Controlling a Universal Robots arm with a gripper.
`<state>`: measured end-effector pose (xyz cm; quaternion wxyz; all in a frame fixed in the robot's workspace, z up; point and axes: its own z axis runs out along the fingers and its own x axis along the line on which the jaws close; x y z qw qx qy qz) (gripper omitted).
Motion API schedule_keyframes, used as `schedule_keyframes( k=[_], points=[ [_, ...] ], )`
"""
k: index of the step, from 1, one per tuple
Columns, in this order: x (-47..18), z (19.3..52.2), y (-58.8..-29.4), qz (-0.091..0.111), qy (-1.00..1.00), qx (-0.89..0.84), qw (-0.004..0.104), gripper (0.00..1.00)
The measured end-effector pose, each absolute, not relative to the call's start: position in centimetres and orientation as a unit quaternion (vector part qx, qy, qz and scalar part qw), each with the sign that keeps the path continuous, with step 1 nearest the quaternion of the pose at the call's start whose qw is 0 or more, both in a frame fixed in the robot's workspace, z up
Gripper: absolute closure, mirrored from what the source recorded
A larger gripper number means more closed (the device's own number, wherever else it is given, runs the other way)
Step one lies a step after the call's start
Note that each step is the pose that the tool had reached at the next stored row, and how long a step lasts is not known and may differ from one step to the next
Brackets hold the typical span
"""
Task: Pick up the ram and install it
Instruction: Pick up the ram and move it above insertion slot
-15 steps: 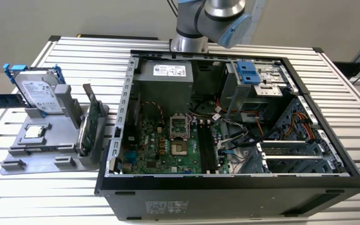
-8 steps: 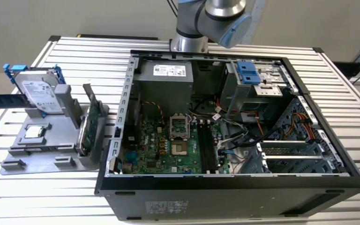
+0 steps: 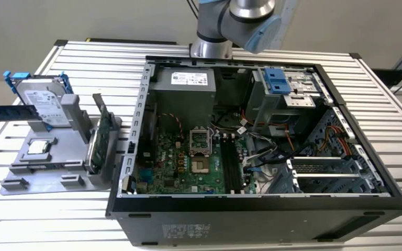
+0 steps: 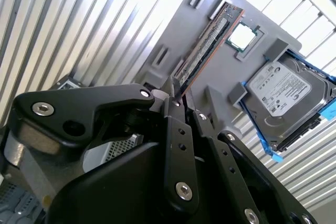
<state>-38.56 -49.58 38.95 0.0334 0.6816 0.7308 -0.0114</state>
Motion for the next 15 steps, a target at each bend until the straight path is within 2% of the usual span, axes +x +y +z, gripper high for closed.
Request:
schedule_keyframes(
  k=[15],
  points=[
    [-37.1, 38.9, -49.6, -0.011, 0.731, 0.682, 0.033, 1.0]
  ],
)
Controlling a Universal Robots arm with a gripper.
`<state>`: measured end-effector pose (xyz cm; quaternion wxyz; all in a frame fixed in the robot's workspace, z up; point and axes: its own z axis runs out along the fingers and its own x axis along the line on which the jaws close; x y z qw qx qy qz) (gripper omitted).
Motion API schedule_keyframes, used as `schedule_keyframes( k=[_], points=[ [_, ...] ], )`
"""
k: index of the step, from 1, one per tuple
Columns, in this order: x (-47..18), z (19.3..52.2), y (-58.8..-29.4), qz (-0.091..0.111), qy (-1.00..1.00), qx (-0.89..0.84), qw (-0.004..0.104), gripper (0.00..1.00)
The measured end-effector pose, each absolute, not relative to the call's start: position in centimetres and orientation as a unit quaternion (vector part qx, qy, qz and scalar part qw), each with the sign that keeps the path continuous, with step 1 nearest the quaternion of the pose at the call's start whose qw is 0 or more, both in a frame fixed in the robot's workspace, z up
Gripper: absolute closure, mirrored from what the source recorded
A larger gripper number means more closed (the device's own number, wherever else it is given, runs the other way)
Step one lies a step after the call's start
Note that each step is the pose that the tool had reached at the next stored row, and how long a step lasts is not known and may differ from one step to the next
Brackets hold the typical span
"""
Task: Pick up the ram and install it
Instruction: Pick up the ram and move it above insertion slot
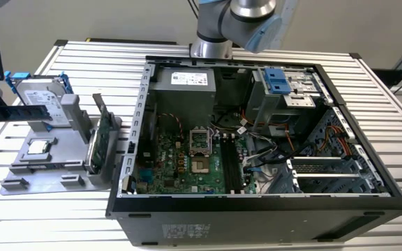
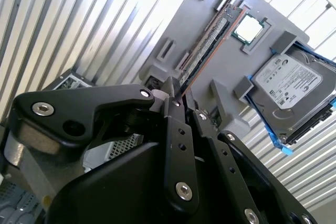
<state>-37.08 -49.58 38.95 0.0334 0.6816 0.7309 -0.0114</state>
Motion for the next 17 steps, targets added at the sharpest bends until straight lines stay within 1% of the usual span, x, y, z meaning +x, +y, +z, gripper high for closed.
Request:
schedule_keyframes(
  k=[17],
  points=[
    [-35.3, 39.0, -49.6, -0.011, 0.731, 0.682, 0.033, 1.0]
  ],
)
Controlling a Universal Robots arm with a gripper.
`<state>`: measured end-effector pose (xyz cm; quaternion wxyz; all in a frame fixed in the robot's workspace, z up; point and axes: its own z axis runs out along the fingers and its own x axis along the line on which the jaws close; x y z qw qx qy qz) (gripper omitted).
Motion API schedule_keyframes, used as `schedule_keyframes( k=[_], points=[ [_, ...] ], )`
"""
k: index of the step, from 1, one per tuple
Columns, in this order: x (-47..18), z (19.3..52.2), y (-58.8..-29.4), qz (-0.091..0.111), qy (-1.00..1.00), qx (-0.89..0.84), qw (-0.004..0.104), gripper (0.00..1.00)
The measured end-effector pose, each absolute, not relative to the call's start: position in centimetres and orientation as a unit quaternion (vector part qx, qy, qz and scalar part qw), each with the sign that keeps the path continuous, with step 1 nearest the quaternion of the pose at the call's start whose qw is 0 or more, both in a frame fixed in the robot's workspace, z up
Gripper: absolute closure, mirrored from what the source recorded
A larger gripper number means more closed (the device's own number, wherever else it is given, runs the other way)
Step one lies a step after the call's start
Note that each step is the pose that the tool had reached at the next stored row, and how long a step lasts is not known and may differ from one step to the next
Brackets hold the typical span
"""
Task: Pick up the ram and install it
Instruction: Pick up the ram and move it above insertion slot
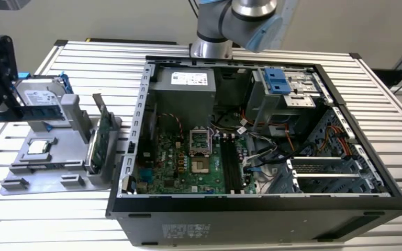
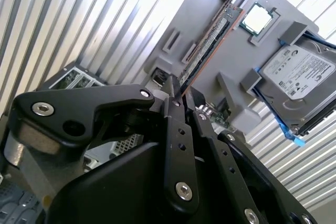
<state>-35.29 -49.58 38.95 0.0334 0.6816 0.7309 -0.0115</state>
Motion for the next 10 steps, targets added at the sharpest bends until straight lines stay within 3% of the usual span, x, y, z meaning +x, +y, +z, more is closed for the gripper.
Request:
schedule_keyframes(
  k=[10],
  points=[
    [-34.1, 38.9, -49.6, -0.011, 0.731, 0.682, 0.033, 1.0]
  ],
)
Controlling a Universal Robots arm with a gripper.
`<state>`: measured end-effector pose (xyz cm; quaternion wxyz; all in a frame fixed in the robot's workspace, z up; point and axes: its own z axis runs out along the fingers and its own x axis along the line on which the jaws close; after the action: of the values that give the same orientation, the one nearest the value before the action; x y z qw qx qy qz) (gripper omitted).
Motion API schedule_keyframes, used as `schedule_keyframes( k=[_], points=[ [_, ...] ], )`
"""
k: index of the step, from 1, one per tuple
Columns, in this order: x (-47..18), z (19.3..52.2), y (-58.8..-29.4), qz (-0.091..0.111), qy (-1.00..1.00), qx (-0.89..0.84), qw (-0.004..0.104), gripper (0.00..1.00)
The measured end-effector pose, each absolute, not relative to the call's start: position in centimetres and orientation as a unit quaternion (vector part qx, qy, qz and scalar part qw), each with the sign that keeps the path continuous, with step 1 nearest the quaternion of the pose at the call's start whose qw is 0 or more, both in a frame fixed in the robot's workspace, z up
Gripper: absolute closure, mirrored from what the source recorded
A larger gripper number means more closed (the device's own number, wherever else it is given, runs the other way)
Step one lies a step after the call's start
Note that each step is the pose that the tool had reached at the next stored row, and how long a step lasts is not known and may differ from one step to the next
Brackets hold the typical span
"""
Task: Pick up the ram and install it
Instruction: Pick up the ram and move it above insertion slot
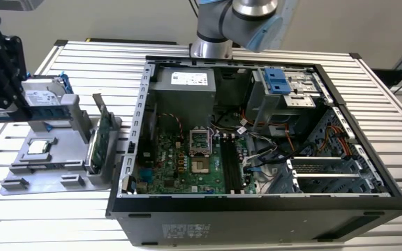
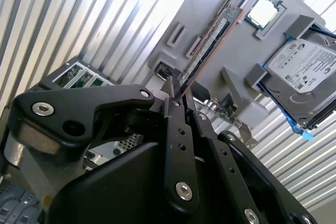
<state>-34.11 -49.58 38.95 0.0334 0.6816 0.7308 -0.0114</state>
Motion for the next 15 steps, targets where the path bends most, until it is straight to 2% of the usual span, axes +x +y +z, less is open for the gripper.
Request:
schedule_keyframes(
  k=[15],
  points=[
    [-32.1, 38.9, -49.6, -0.011, 0.731, 0.682, 0.033, 1.0]
  ],
)
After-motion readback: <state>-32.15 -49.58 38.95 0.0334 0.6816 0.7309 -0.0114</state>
